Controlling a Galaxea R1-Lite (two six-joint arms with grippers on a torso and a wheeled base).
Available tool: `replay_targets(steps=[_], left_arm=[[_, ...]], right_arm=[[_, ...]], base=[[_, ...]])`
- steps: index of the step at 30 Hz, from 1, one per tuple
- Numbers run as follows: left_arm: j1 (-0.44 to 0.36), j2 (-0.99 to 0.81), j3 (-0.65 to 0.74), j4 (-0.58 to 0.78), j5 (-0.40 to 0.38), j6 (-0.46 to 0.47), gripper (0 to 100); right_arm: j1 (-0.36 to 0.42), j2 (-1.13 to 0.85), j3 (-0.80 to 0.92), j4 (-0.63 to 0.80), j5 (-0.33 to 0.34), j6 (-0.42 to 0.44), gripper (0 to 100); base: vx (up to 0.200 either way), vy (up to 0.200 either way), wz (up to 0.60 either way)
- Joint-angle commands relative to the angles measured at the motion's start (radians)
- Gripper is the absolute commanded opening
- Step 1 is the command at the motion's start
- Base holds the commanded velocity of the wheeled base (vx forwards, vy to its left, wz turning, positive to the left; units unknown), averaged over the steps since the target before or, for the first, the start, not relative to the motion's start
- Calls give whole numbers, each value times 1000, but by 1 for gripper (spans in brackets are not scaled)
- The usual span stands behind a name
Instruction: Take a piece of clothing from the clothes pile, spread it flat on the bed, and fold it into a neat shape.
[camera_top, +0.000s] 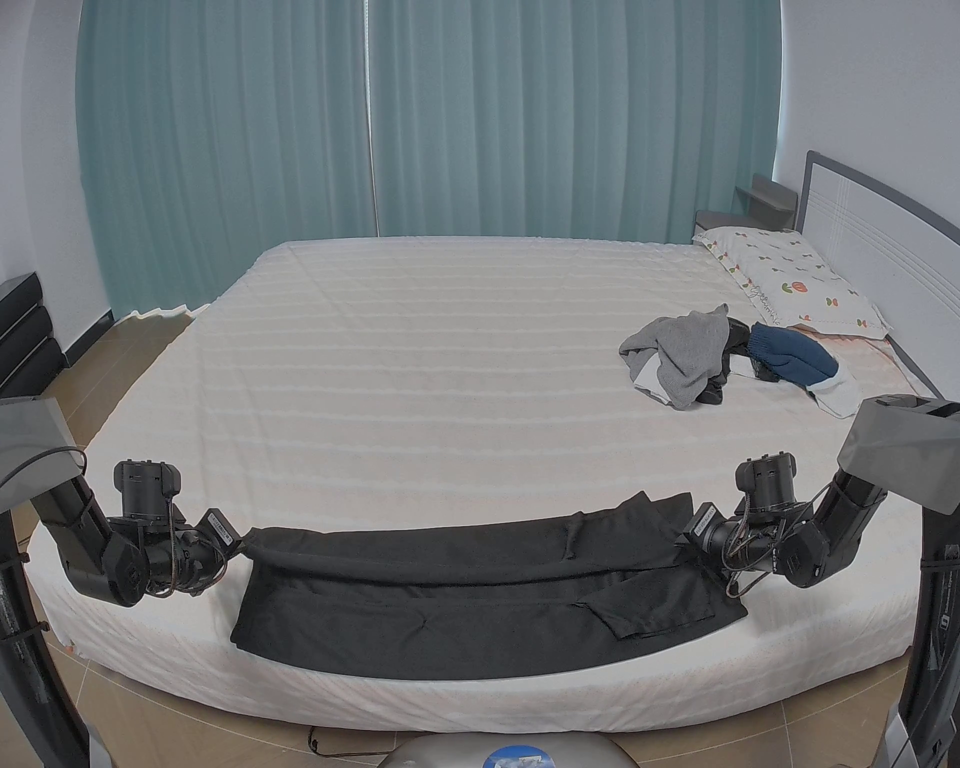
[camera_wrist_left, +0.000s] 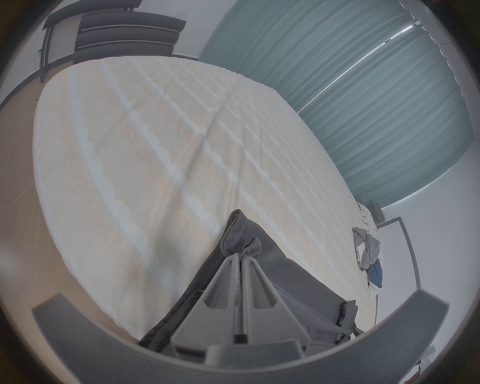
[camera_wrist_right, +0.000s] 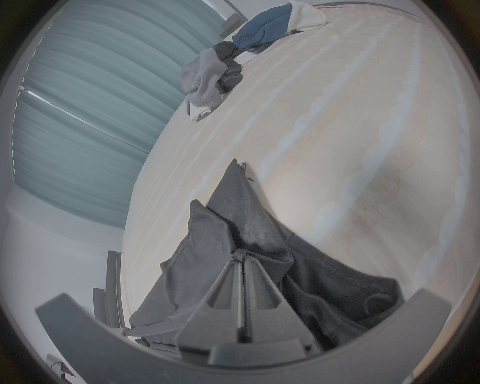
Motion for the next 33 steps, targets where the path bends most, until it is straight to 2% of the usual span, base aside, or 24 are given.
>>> replay_targets(steps=[1,7,11,18,28,29,30,31,33], left_arm=[[0,1,9,2,-1,10,0],[2,10,45,0,-1,102,0],[2,21,47,0,1,123,0],[8,61,59,-1,50,209,0],[3,64,65,0,52,215,0],[3,64,65,0,52,215,0],[3,64,65,0,52,215,0],[2,61,65,0,52,212,100],[2,58,65,0,52,211,100]], right_arm=[[-18,-34,15,0,-1,1,0],[-31,-51,38,0,0,1,0],[-31,-43,43,0,0,-2,0],[-21,-42,86,0,6,-16,0],[-11,-13,120,-34,2,-62,0],[-11,-13,120,-34,2,-62,100],[-11,-13,120,-34,2,-62,100],[-8,-11,137,-74,3,-69,100],[-6,-16,143,-97,5,-68,100]], base=[[0,0,0],[0,0,0],[0,0,0],[0,0,0],[0,0,0],[0,0,0],[0,0,0],[0,0,0],[0,0,0]])
